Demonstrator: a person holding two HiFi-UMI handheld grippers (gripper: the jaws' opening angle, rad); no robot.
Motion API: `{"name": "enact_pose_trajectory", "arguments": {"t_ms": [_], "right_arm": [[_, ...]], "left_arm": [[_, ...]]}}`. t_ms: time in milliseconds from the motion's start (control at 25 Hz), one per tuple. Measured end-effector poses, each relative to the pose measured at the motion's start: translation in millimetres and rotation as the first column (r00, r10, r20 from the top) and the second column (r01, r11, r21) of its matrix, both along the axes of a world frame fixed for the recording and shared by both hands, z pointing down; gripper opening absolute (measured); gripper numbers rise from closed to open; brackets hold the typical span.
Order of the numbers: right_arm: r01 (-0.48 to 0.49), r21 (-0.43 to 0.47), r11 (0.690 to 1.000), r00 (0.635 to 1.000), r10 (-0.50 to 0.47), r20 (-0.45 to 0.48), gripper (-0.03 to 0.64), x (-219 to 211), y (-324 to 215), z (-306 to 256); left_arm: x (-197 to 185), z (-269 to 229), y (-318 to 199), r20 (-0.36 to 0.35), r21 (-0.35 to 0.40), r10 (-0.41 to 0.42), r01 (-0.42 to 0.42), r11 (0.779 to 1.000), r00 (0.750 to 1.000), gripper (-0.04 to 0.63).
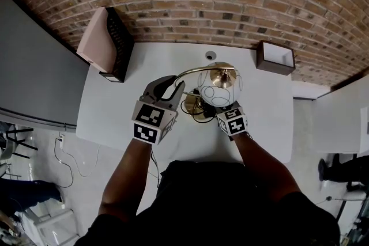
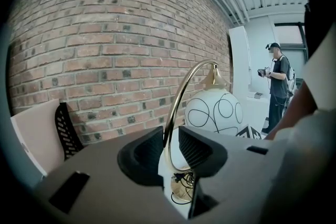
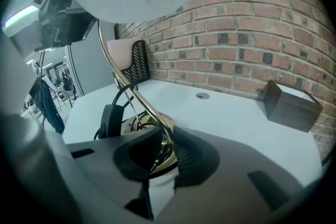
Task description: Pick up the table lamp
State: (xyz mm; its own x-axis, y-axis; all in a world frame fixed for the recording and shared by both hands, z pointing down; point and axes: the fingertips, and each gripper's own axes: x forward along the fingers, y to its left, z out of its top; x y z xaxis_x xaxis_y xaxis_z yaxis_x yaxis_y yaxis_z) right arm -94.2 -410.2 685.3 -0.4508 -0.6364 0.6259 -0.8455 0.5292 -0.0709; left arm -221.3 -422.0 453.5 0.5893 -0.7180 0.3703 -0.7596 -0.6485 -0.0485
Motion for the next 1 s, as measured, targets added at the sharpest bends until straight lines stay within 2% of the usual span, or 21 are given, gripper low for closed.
{"name": "enact_pose_trajectory", "arguments": {"t_ms": [320, 680, 1000], "right_arm": [[0.01, 0.01, 1.0, 1.0, -0.01, -0.027, 0.073, -4.0, -5.2, 2.8], [0.003, 0.028, 1.0, 0.999, -0.002, -0.042, 0.06, -4.4, -9.4, 6.0], [0.021, 0.042, 0.999, 1.0, -0.021, -0.016, 0.057, -6.4, -10.1, 5.7]], "left_arm": [[-2.4, -0.4, -1.0, -0.002, 0.002, -0.015, 0.015, 1.0, 1.0, 0.055], [-2.1, -1.3, -2.4, -0.007, 0.011, -0.003, 0.003, 1.0, 1.0, 0.054], [0.6, 0.6, -7.0, 0.028, 0.025, 0.004, -0.005, 1.0, 1.0, 0.046]]}}
